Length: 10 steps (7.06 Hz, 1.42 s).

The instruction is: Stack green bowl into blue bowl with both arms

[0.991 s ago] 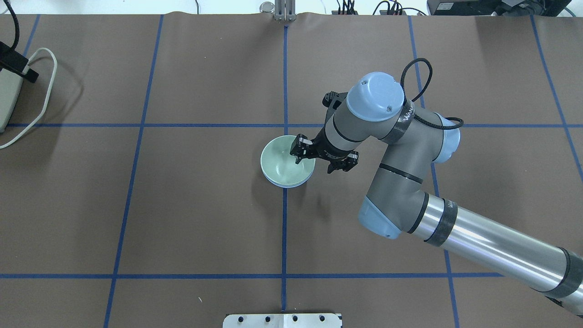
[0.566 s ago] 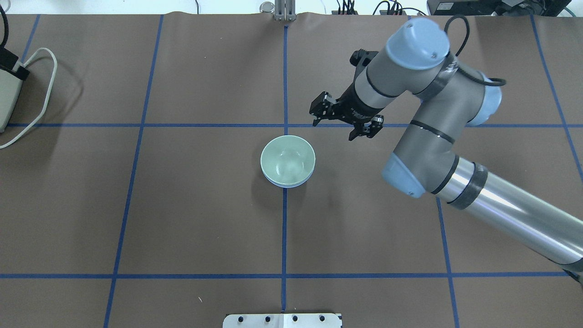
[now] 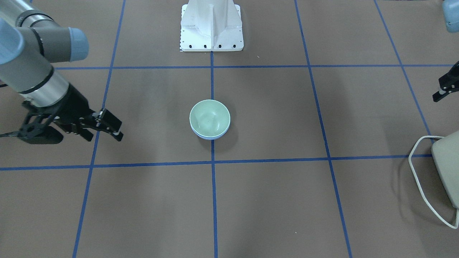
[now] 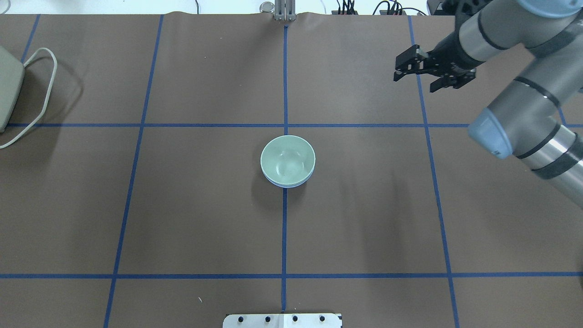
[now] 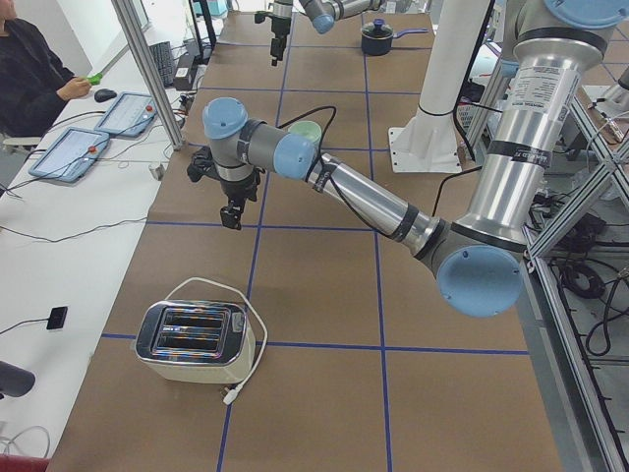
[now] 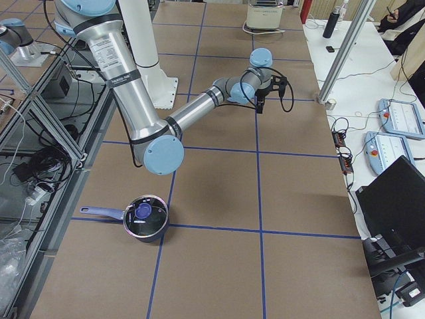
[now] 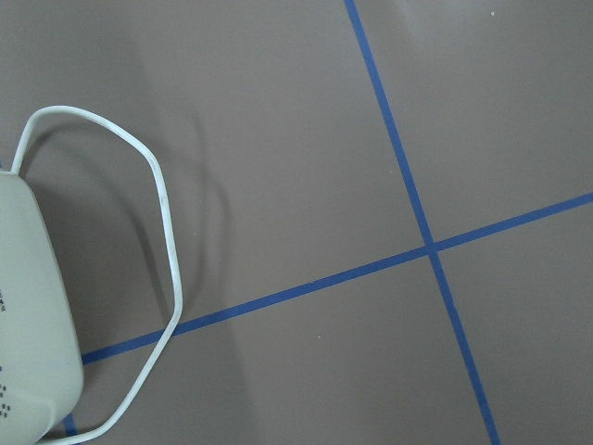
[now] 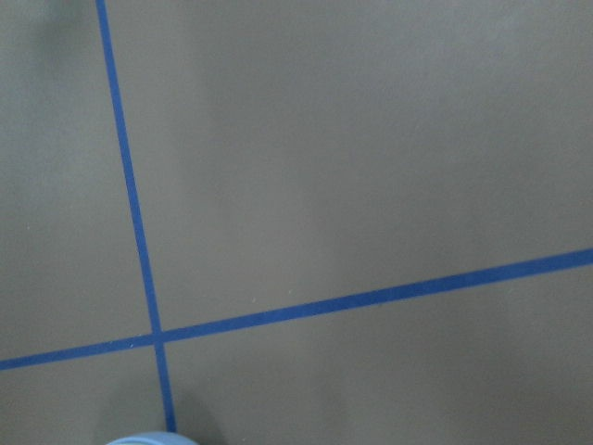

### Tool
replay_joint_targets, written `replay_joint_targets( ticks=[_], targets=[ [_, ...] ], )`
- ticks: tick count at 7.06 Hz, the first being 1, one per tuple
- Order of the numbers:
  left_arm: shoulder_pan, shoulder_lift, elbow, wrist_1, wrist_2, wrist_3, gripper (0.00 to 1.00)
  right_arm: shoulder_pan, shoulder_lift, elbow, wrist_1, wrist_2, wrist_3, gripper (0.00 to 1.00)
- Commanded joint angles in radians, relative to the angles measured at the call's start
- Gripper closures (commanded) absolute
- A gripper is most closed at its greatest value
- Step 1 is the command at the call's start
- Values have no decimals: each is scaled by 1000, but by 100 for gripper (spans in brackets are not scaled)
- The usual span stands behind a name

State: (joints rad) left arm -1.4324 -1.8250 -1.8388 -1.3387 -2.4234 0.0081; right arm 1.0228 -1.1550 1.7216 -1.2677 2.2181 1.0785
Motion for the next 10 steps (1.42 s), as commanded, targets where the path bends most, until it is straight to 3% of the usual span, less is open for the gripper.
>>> replay_joint_targets(
  ticks=[1,4,6,10],
  targets=[
    [-42,22,19,18,1,90,6,153,-67,-26,-47,17,-254,0],
    [-112,26,110,18,0,223,6,314,-184,-94,-82,47,-647,0],
    [-143,62,131,6,0,259,6,342,-201,-115,-88,23,-660,0],
    [-145,79,167,6,1,319,5,416,-221,-232,-122,35,-869,0]
  ],
)
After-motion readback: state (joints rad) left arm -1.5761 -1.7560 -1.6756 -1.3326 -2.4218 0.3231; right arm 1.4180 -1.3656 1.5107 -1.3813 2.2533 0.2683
